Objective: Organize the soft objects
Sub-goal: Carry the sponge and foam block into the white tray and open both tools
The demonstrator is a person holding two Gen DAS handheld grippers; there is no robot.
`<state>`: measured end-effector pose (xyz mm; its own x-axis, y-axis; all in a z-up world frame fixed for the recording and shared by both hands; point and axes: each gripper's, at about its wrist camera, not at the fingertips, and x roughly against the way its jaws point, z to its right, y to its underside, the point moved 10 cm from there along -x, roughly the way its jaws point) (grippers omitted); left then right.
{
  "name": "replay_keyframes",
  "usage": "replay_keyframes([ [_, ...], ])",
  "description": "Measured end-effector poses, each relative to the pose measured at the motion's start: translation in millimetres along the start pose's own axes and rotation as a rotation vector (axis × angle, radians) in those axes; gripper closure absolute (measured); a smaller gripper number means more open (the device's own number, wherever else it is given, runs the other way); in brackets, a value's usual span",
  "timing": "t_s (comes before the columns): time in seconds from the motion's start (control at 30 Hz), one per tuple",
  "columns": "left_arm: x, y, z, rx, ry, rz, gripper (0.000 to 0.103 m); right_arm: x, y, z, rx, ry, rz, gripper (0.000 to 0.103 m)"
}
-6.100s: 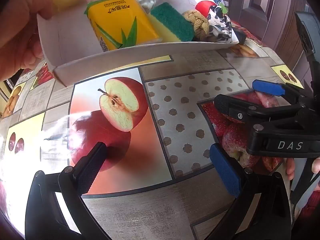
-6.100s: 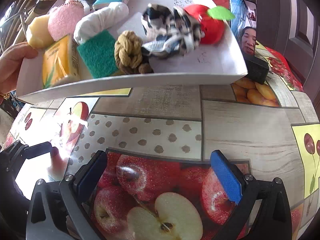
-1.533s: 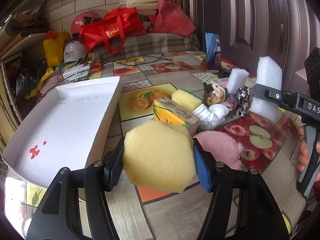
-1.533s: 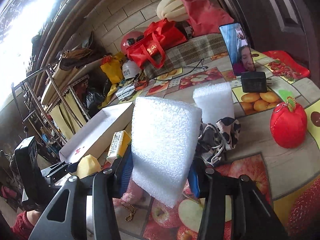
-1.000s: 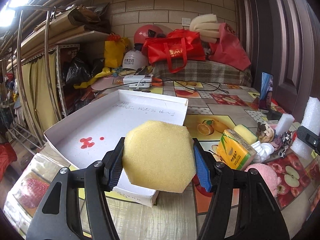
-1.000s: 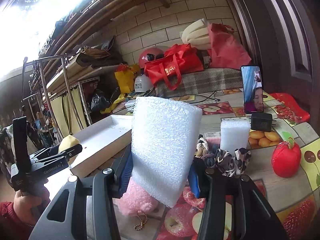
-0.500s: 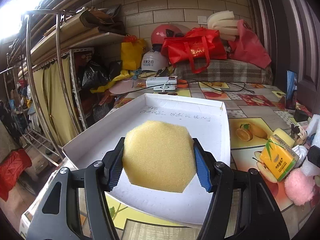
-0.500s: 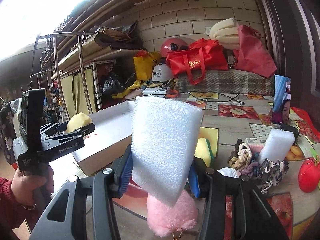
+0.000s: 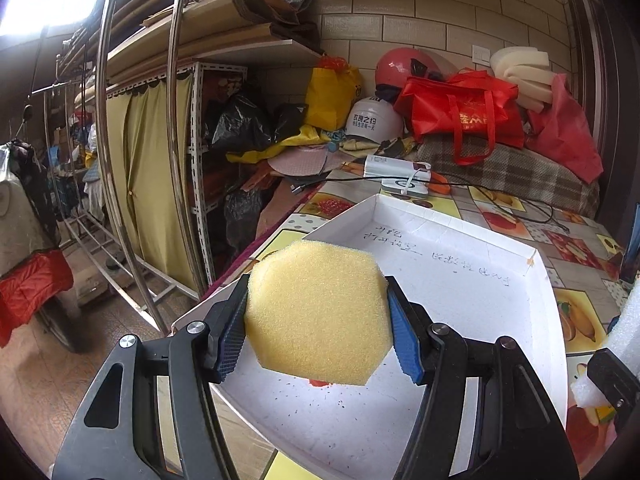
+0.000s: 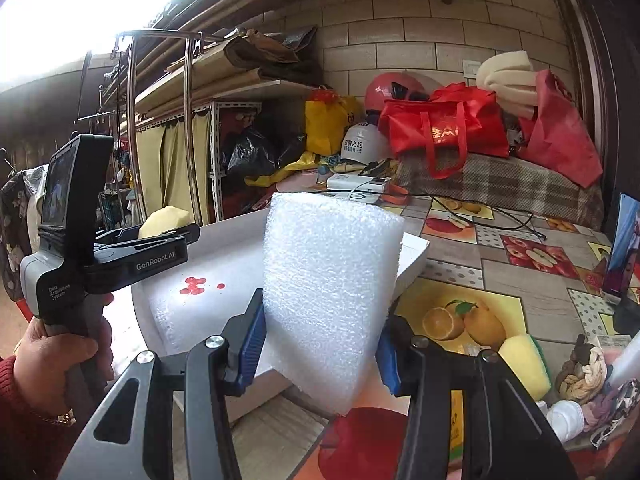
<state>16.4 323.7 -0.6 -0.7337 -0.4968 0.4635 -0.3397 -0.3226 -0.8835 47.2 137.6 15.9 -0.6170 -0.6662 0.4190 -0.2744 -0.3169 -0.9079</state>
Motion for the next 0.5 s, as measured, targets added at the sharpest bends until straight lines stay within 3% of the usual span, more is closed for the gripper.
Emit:
replay_keyframes([
  [0.47, -11, -9, -7, 0.021, -0.017, 0.012, 0.038, -59, -19, -12, 0.014, 0.029, -0.045, 0.053],
  [0.5, -11, -8, -7, 0.021, -0.022, 0.013, 0.034, -61, -18, -12, 0.013, 0.018, -0.058, 0.053],
])
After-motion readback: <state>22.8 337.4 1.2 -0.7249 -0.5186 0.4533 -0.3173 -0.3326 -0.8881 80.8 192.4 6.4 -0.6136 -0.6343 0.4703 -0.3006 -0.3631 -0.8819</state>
